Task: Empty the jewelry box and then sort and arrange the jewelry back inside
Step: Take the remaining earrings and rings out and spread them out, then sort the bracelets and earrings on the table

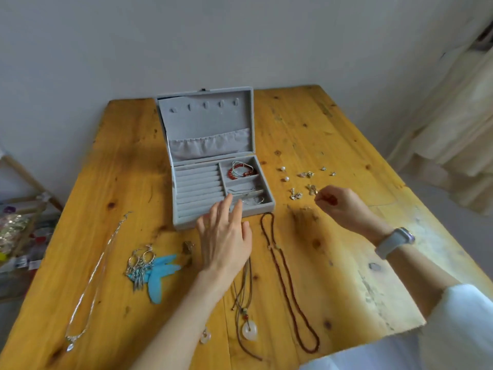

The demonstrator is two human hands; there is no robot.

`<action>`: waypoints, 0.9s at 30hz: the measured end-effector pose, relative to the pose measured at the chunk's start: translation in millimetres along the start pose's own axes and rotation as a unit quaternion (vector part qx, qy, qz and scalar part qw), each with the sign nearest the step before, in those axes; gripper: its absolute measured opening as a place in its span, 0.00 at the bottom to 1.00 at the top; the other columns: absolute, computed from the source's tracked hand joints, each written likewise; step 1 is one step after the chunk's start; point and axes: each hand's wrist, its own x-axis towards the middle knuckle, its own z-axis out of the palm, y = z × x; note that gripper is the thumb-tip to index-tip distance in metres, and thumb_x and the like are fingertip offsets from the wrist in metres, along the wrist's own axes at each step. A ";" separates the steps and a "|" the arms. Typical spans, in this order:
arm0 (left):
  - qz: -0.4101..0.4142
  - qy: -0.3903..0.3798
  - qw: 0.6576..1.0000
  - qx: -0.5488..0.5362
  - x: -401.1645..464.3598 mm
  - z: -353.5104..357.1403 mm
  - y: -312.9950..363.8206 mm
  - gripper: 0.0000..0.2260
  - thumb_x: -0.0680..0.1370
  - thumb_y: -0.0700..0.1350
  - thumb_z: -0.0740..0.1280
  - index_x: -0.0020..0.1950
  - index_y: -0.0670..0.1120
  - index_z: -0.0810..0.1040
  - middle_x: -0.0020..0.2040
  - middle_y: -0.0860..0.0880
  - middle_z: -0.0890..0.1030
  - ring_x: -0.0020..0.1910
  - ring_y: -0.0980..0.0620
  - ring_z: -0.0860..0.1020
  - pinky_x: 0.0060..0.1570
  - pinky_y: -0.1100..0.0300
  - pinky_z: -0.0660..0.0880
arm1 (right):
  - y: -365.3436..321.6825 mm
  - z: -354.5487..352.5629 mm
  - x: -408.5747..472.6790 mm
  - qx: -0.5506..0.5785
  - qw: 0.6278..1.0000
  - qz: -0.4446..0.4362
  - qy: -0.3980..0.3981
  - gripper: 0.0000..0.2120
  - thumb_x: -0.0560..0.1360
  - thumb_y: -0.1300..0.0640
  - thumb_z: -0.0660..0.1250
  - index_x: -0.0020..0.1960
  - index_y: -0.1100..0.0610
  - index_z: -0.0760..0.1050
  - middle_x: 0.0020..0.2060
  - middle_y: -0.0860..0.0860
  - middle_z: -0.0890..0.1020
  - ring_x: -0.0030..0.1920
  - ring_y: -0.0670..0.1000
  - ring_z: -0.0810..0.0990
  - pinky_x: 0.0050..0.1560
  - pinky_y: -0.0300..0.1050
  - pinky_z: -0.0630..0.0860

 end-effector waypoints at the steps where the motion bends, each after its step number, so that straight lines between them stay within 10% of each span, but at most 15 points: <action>1: 0.017 -0.004 1.000 -0.004 2.2 4.8 10.0 0.20 0.74 0.46 0.66 0.65 0.44 0.73 0.67 0.43 0.71 0.65 0.44 0.70 0.60 0.44 0.64 | 13.0 -2.2 -3.3 -0.015 1.000 0.017 -0.002 0.05 0.75 0.62 0.63 0.48 0.62 0.76 0.39 0.53 0.77 0.40 0.53 0.73 0.40 0.40 0.66; 10: 0.068 -0.069 0.995 0.032 9.5 32.6 42.5 0.24 0.80 0.51 0.56 0.74 0.46 0.56 0.75 0.48 0.58 0.74 0.50 0.54 0.72 0.49 0.44 | 58.2 -5.1 -13.9 -0.101 0.995 -0.002 0.006 0.07 0.77 0.63 0.60 0.52 0.63 0.74 0.50 0.56 0.76 0.45 0.52 0.71 0.45 0.38 0.66; 27: 0.057 -0.005 0.997 -0.047 16.6 29.8 33.0 0.16 0.75 0.44 0.64 0.61 0.42 0.76 0.63 0.44 0.76 0.64 0.45 0.72 0.61 0.45 0.66 | 46.0 -5.9 -12.8 -0.072 0.994 -0.045 0.065 0.06 0.76 0.65 0.62 0.51 0.62 0.75 0.47 0.55 0.77 0.45 0.54 0.75 0.46 0.44 0.73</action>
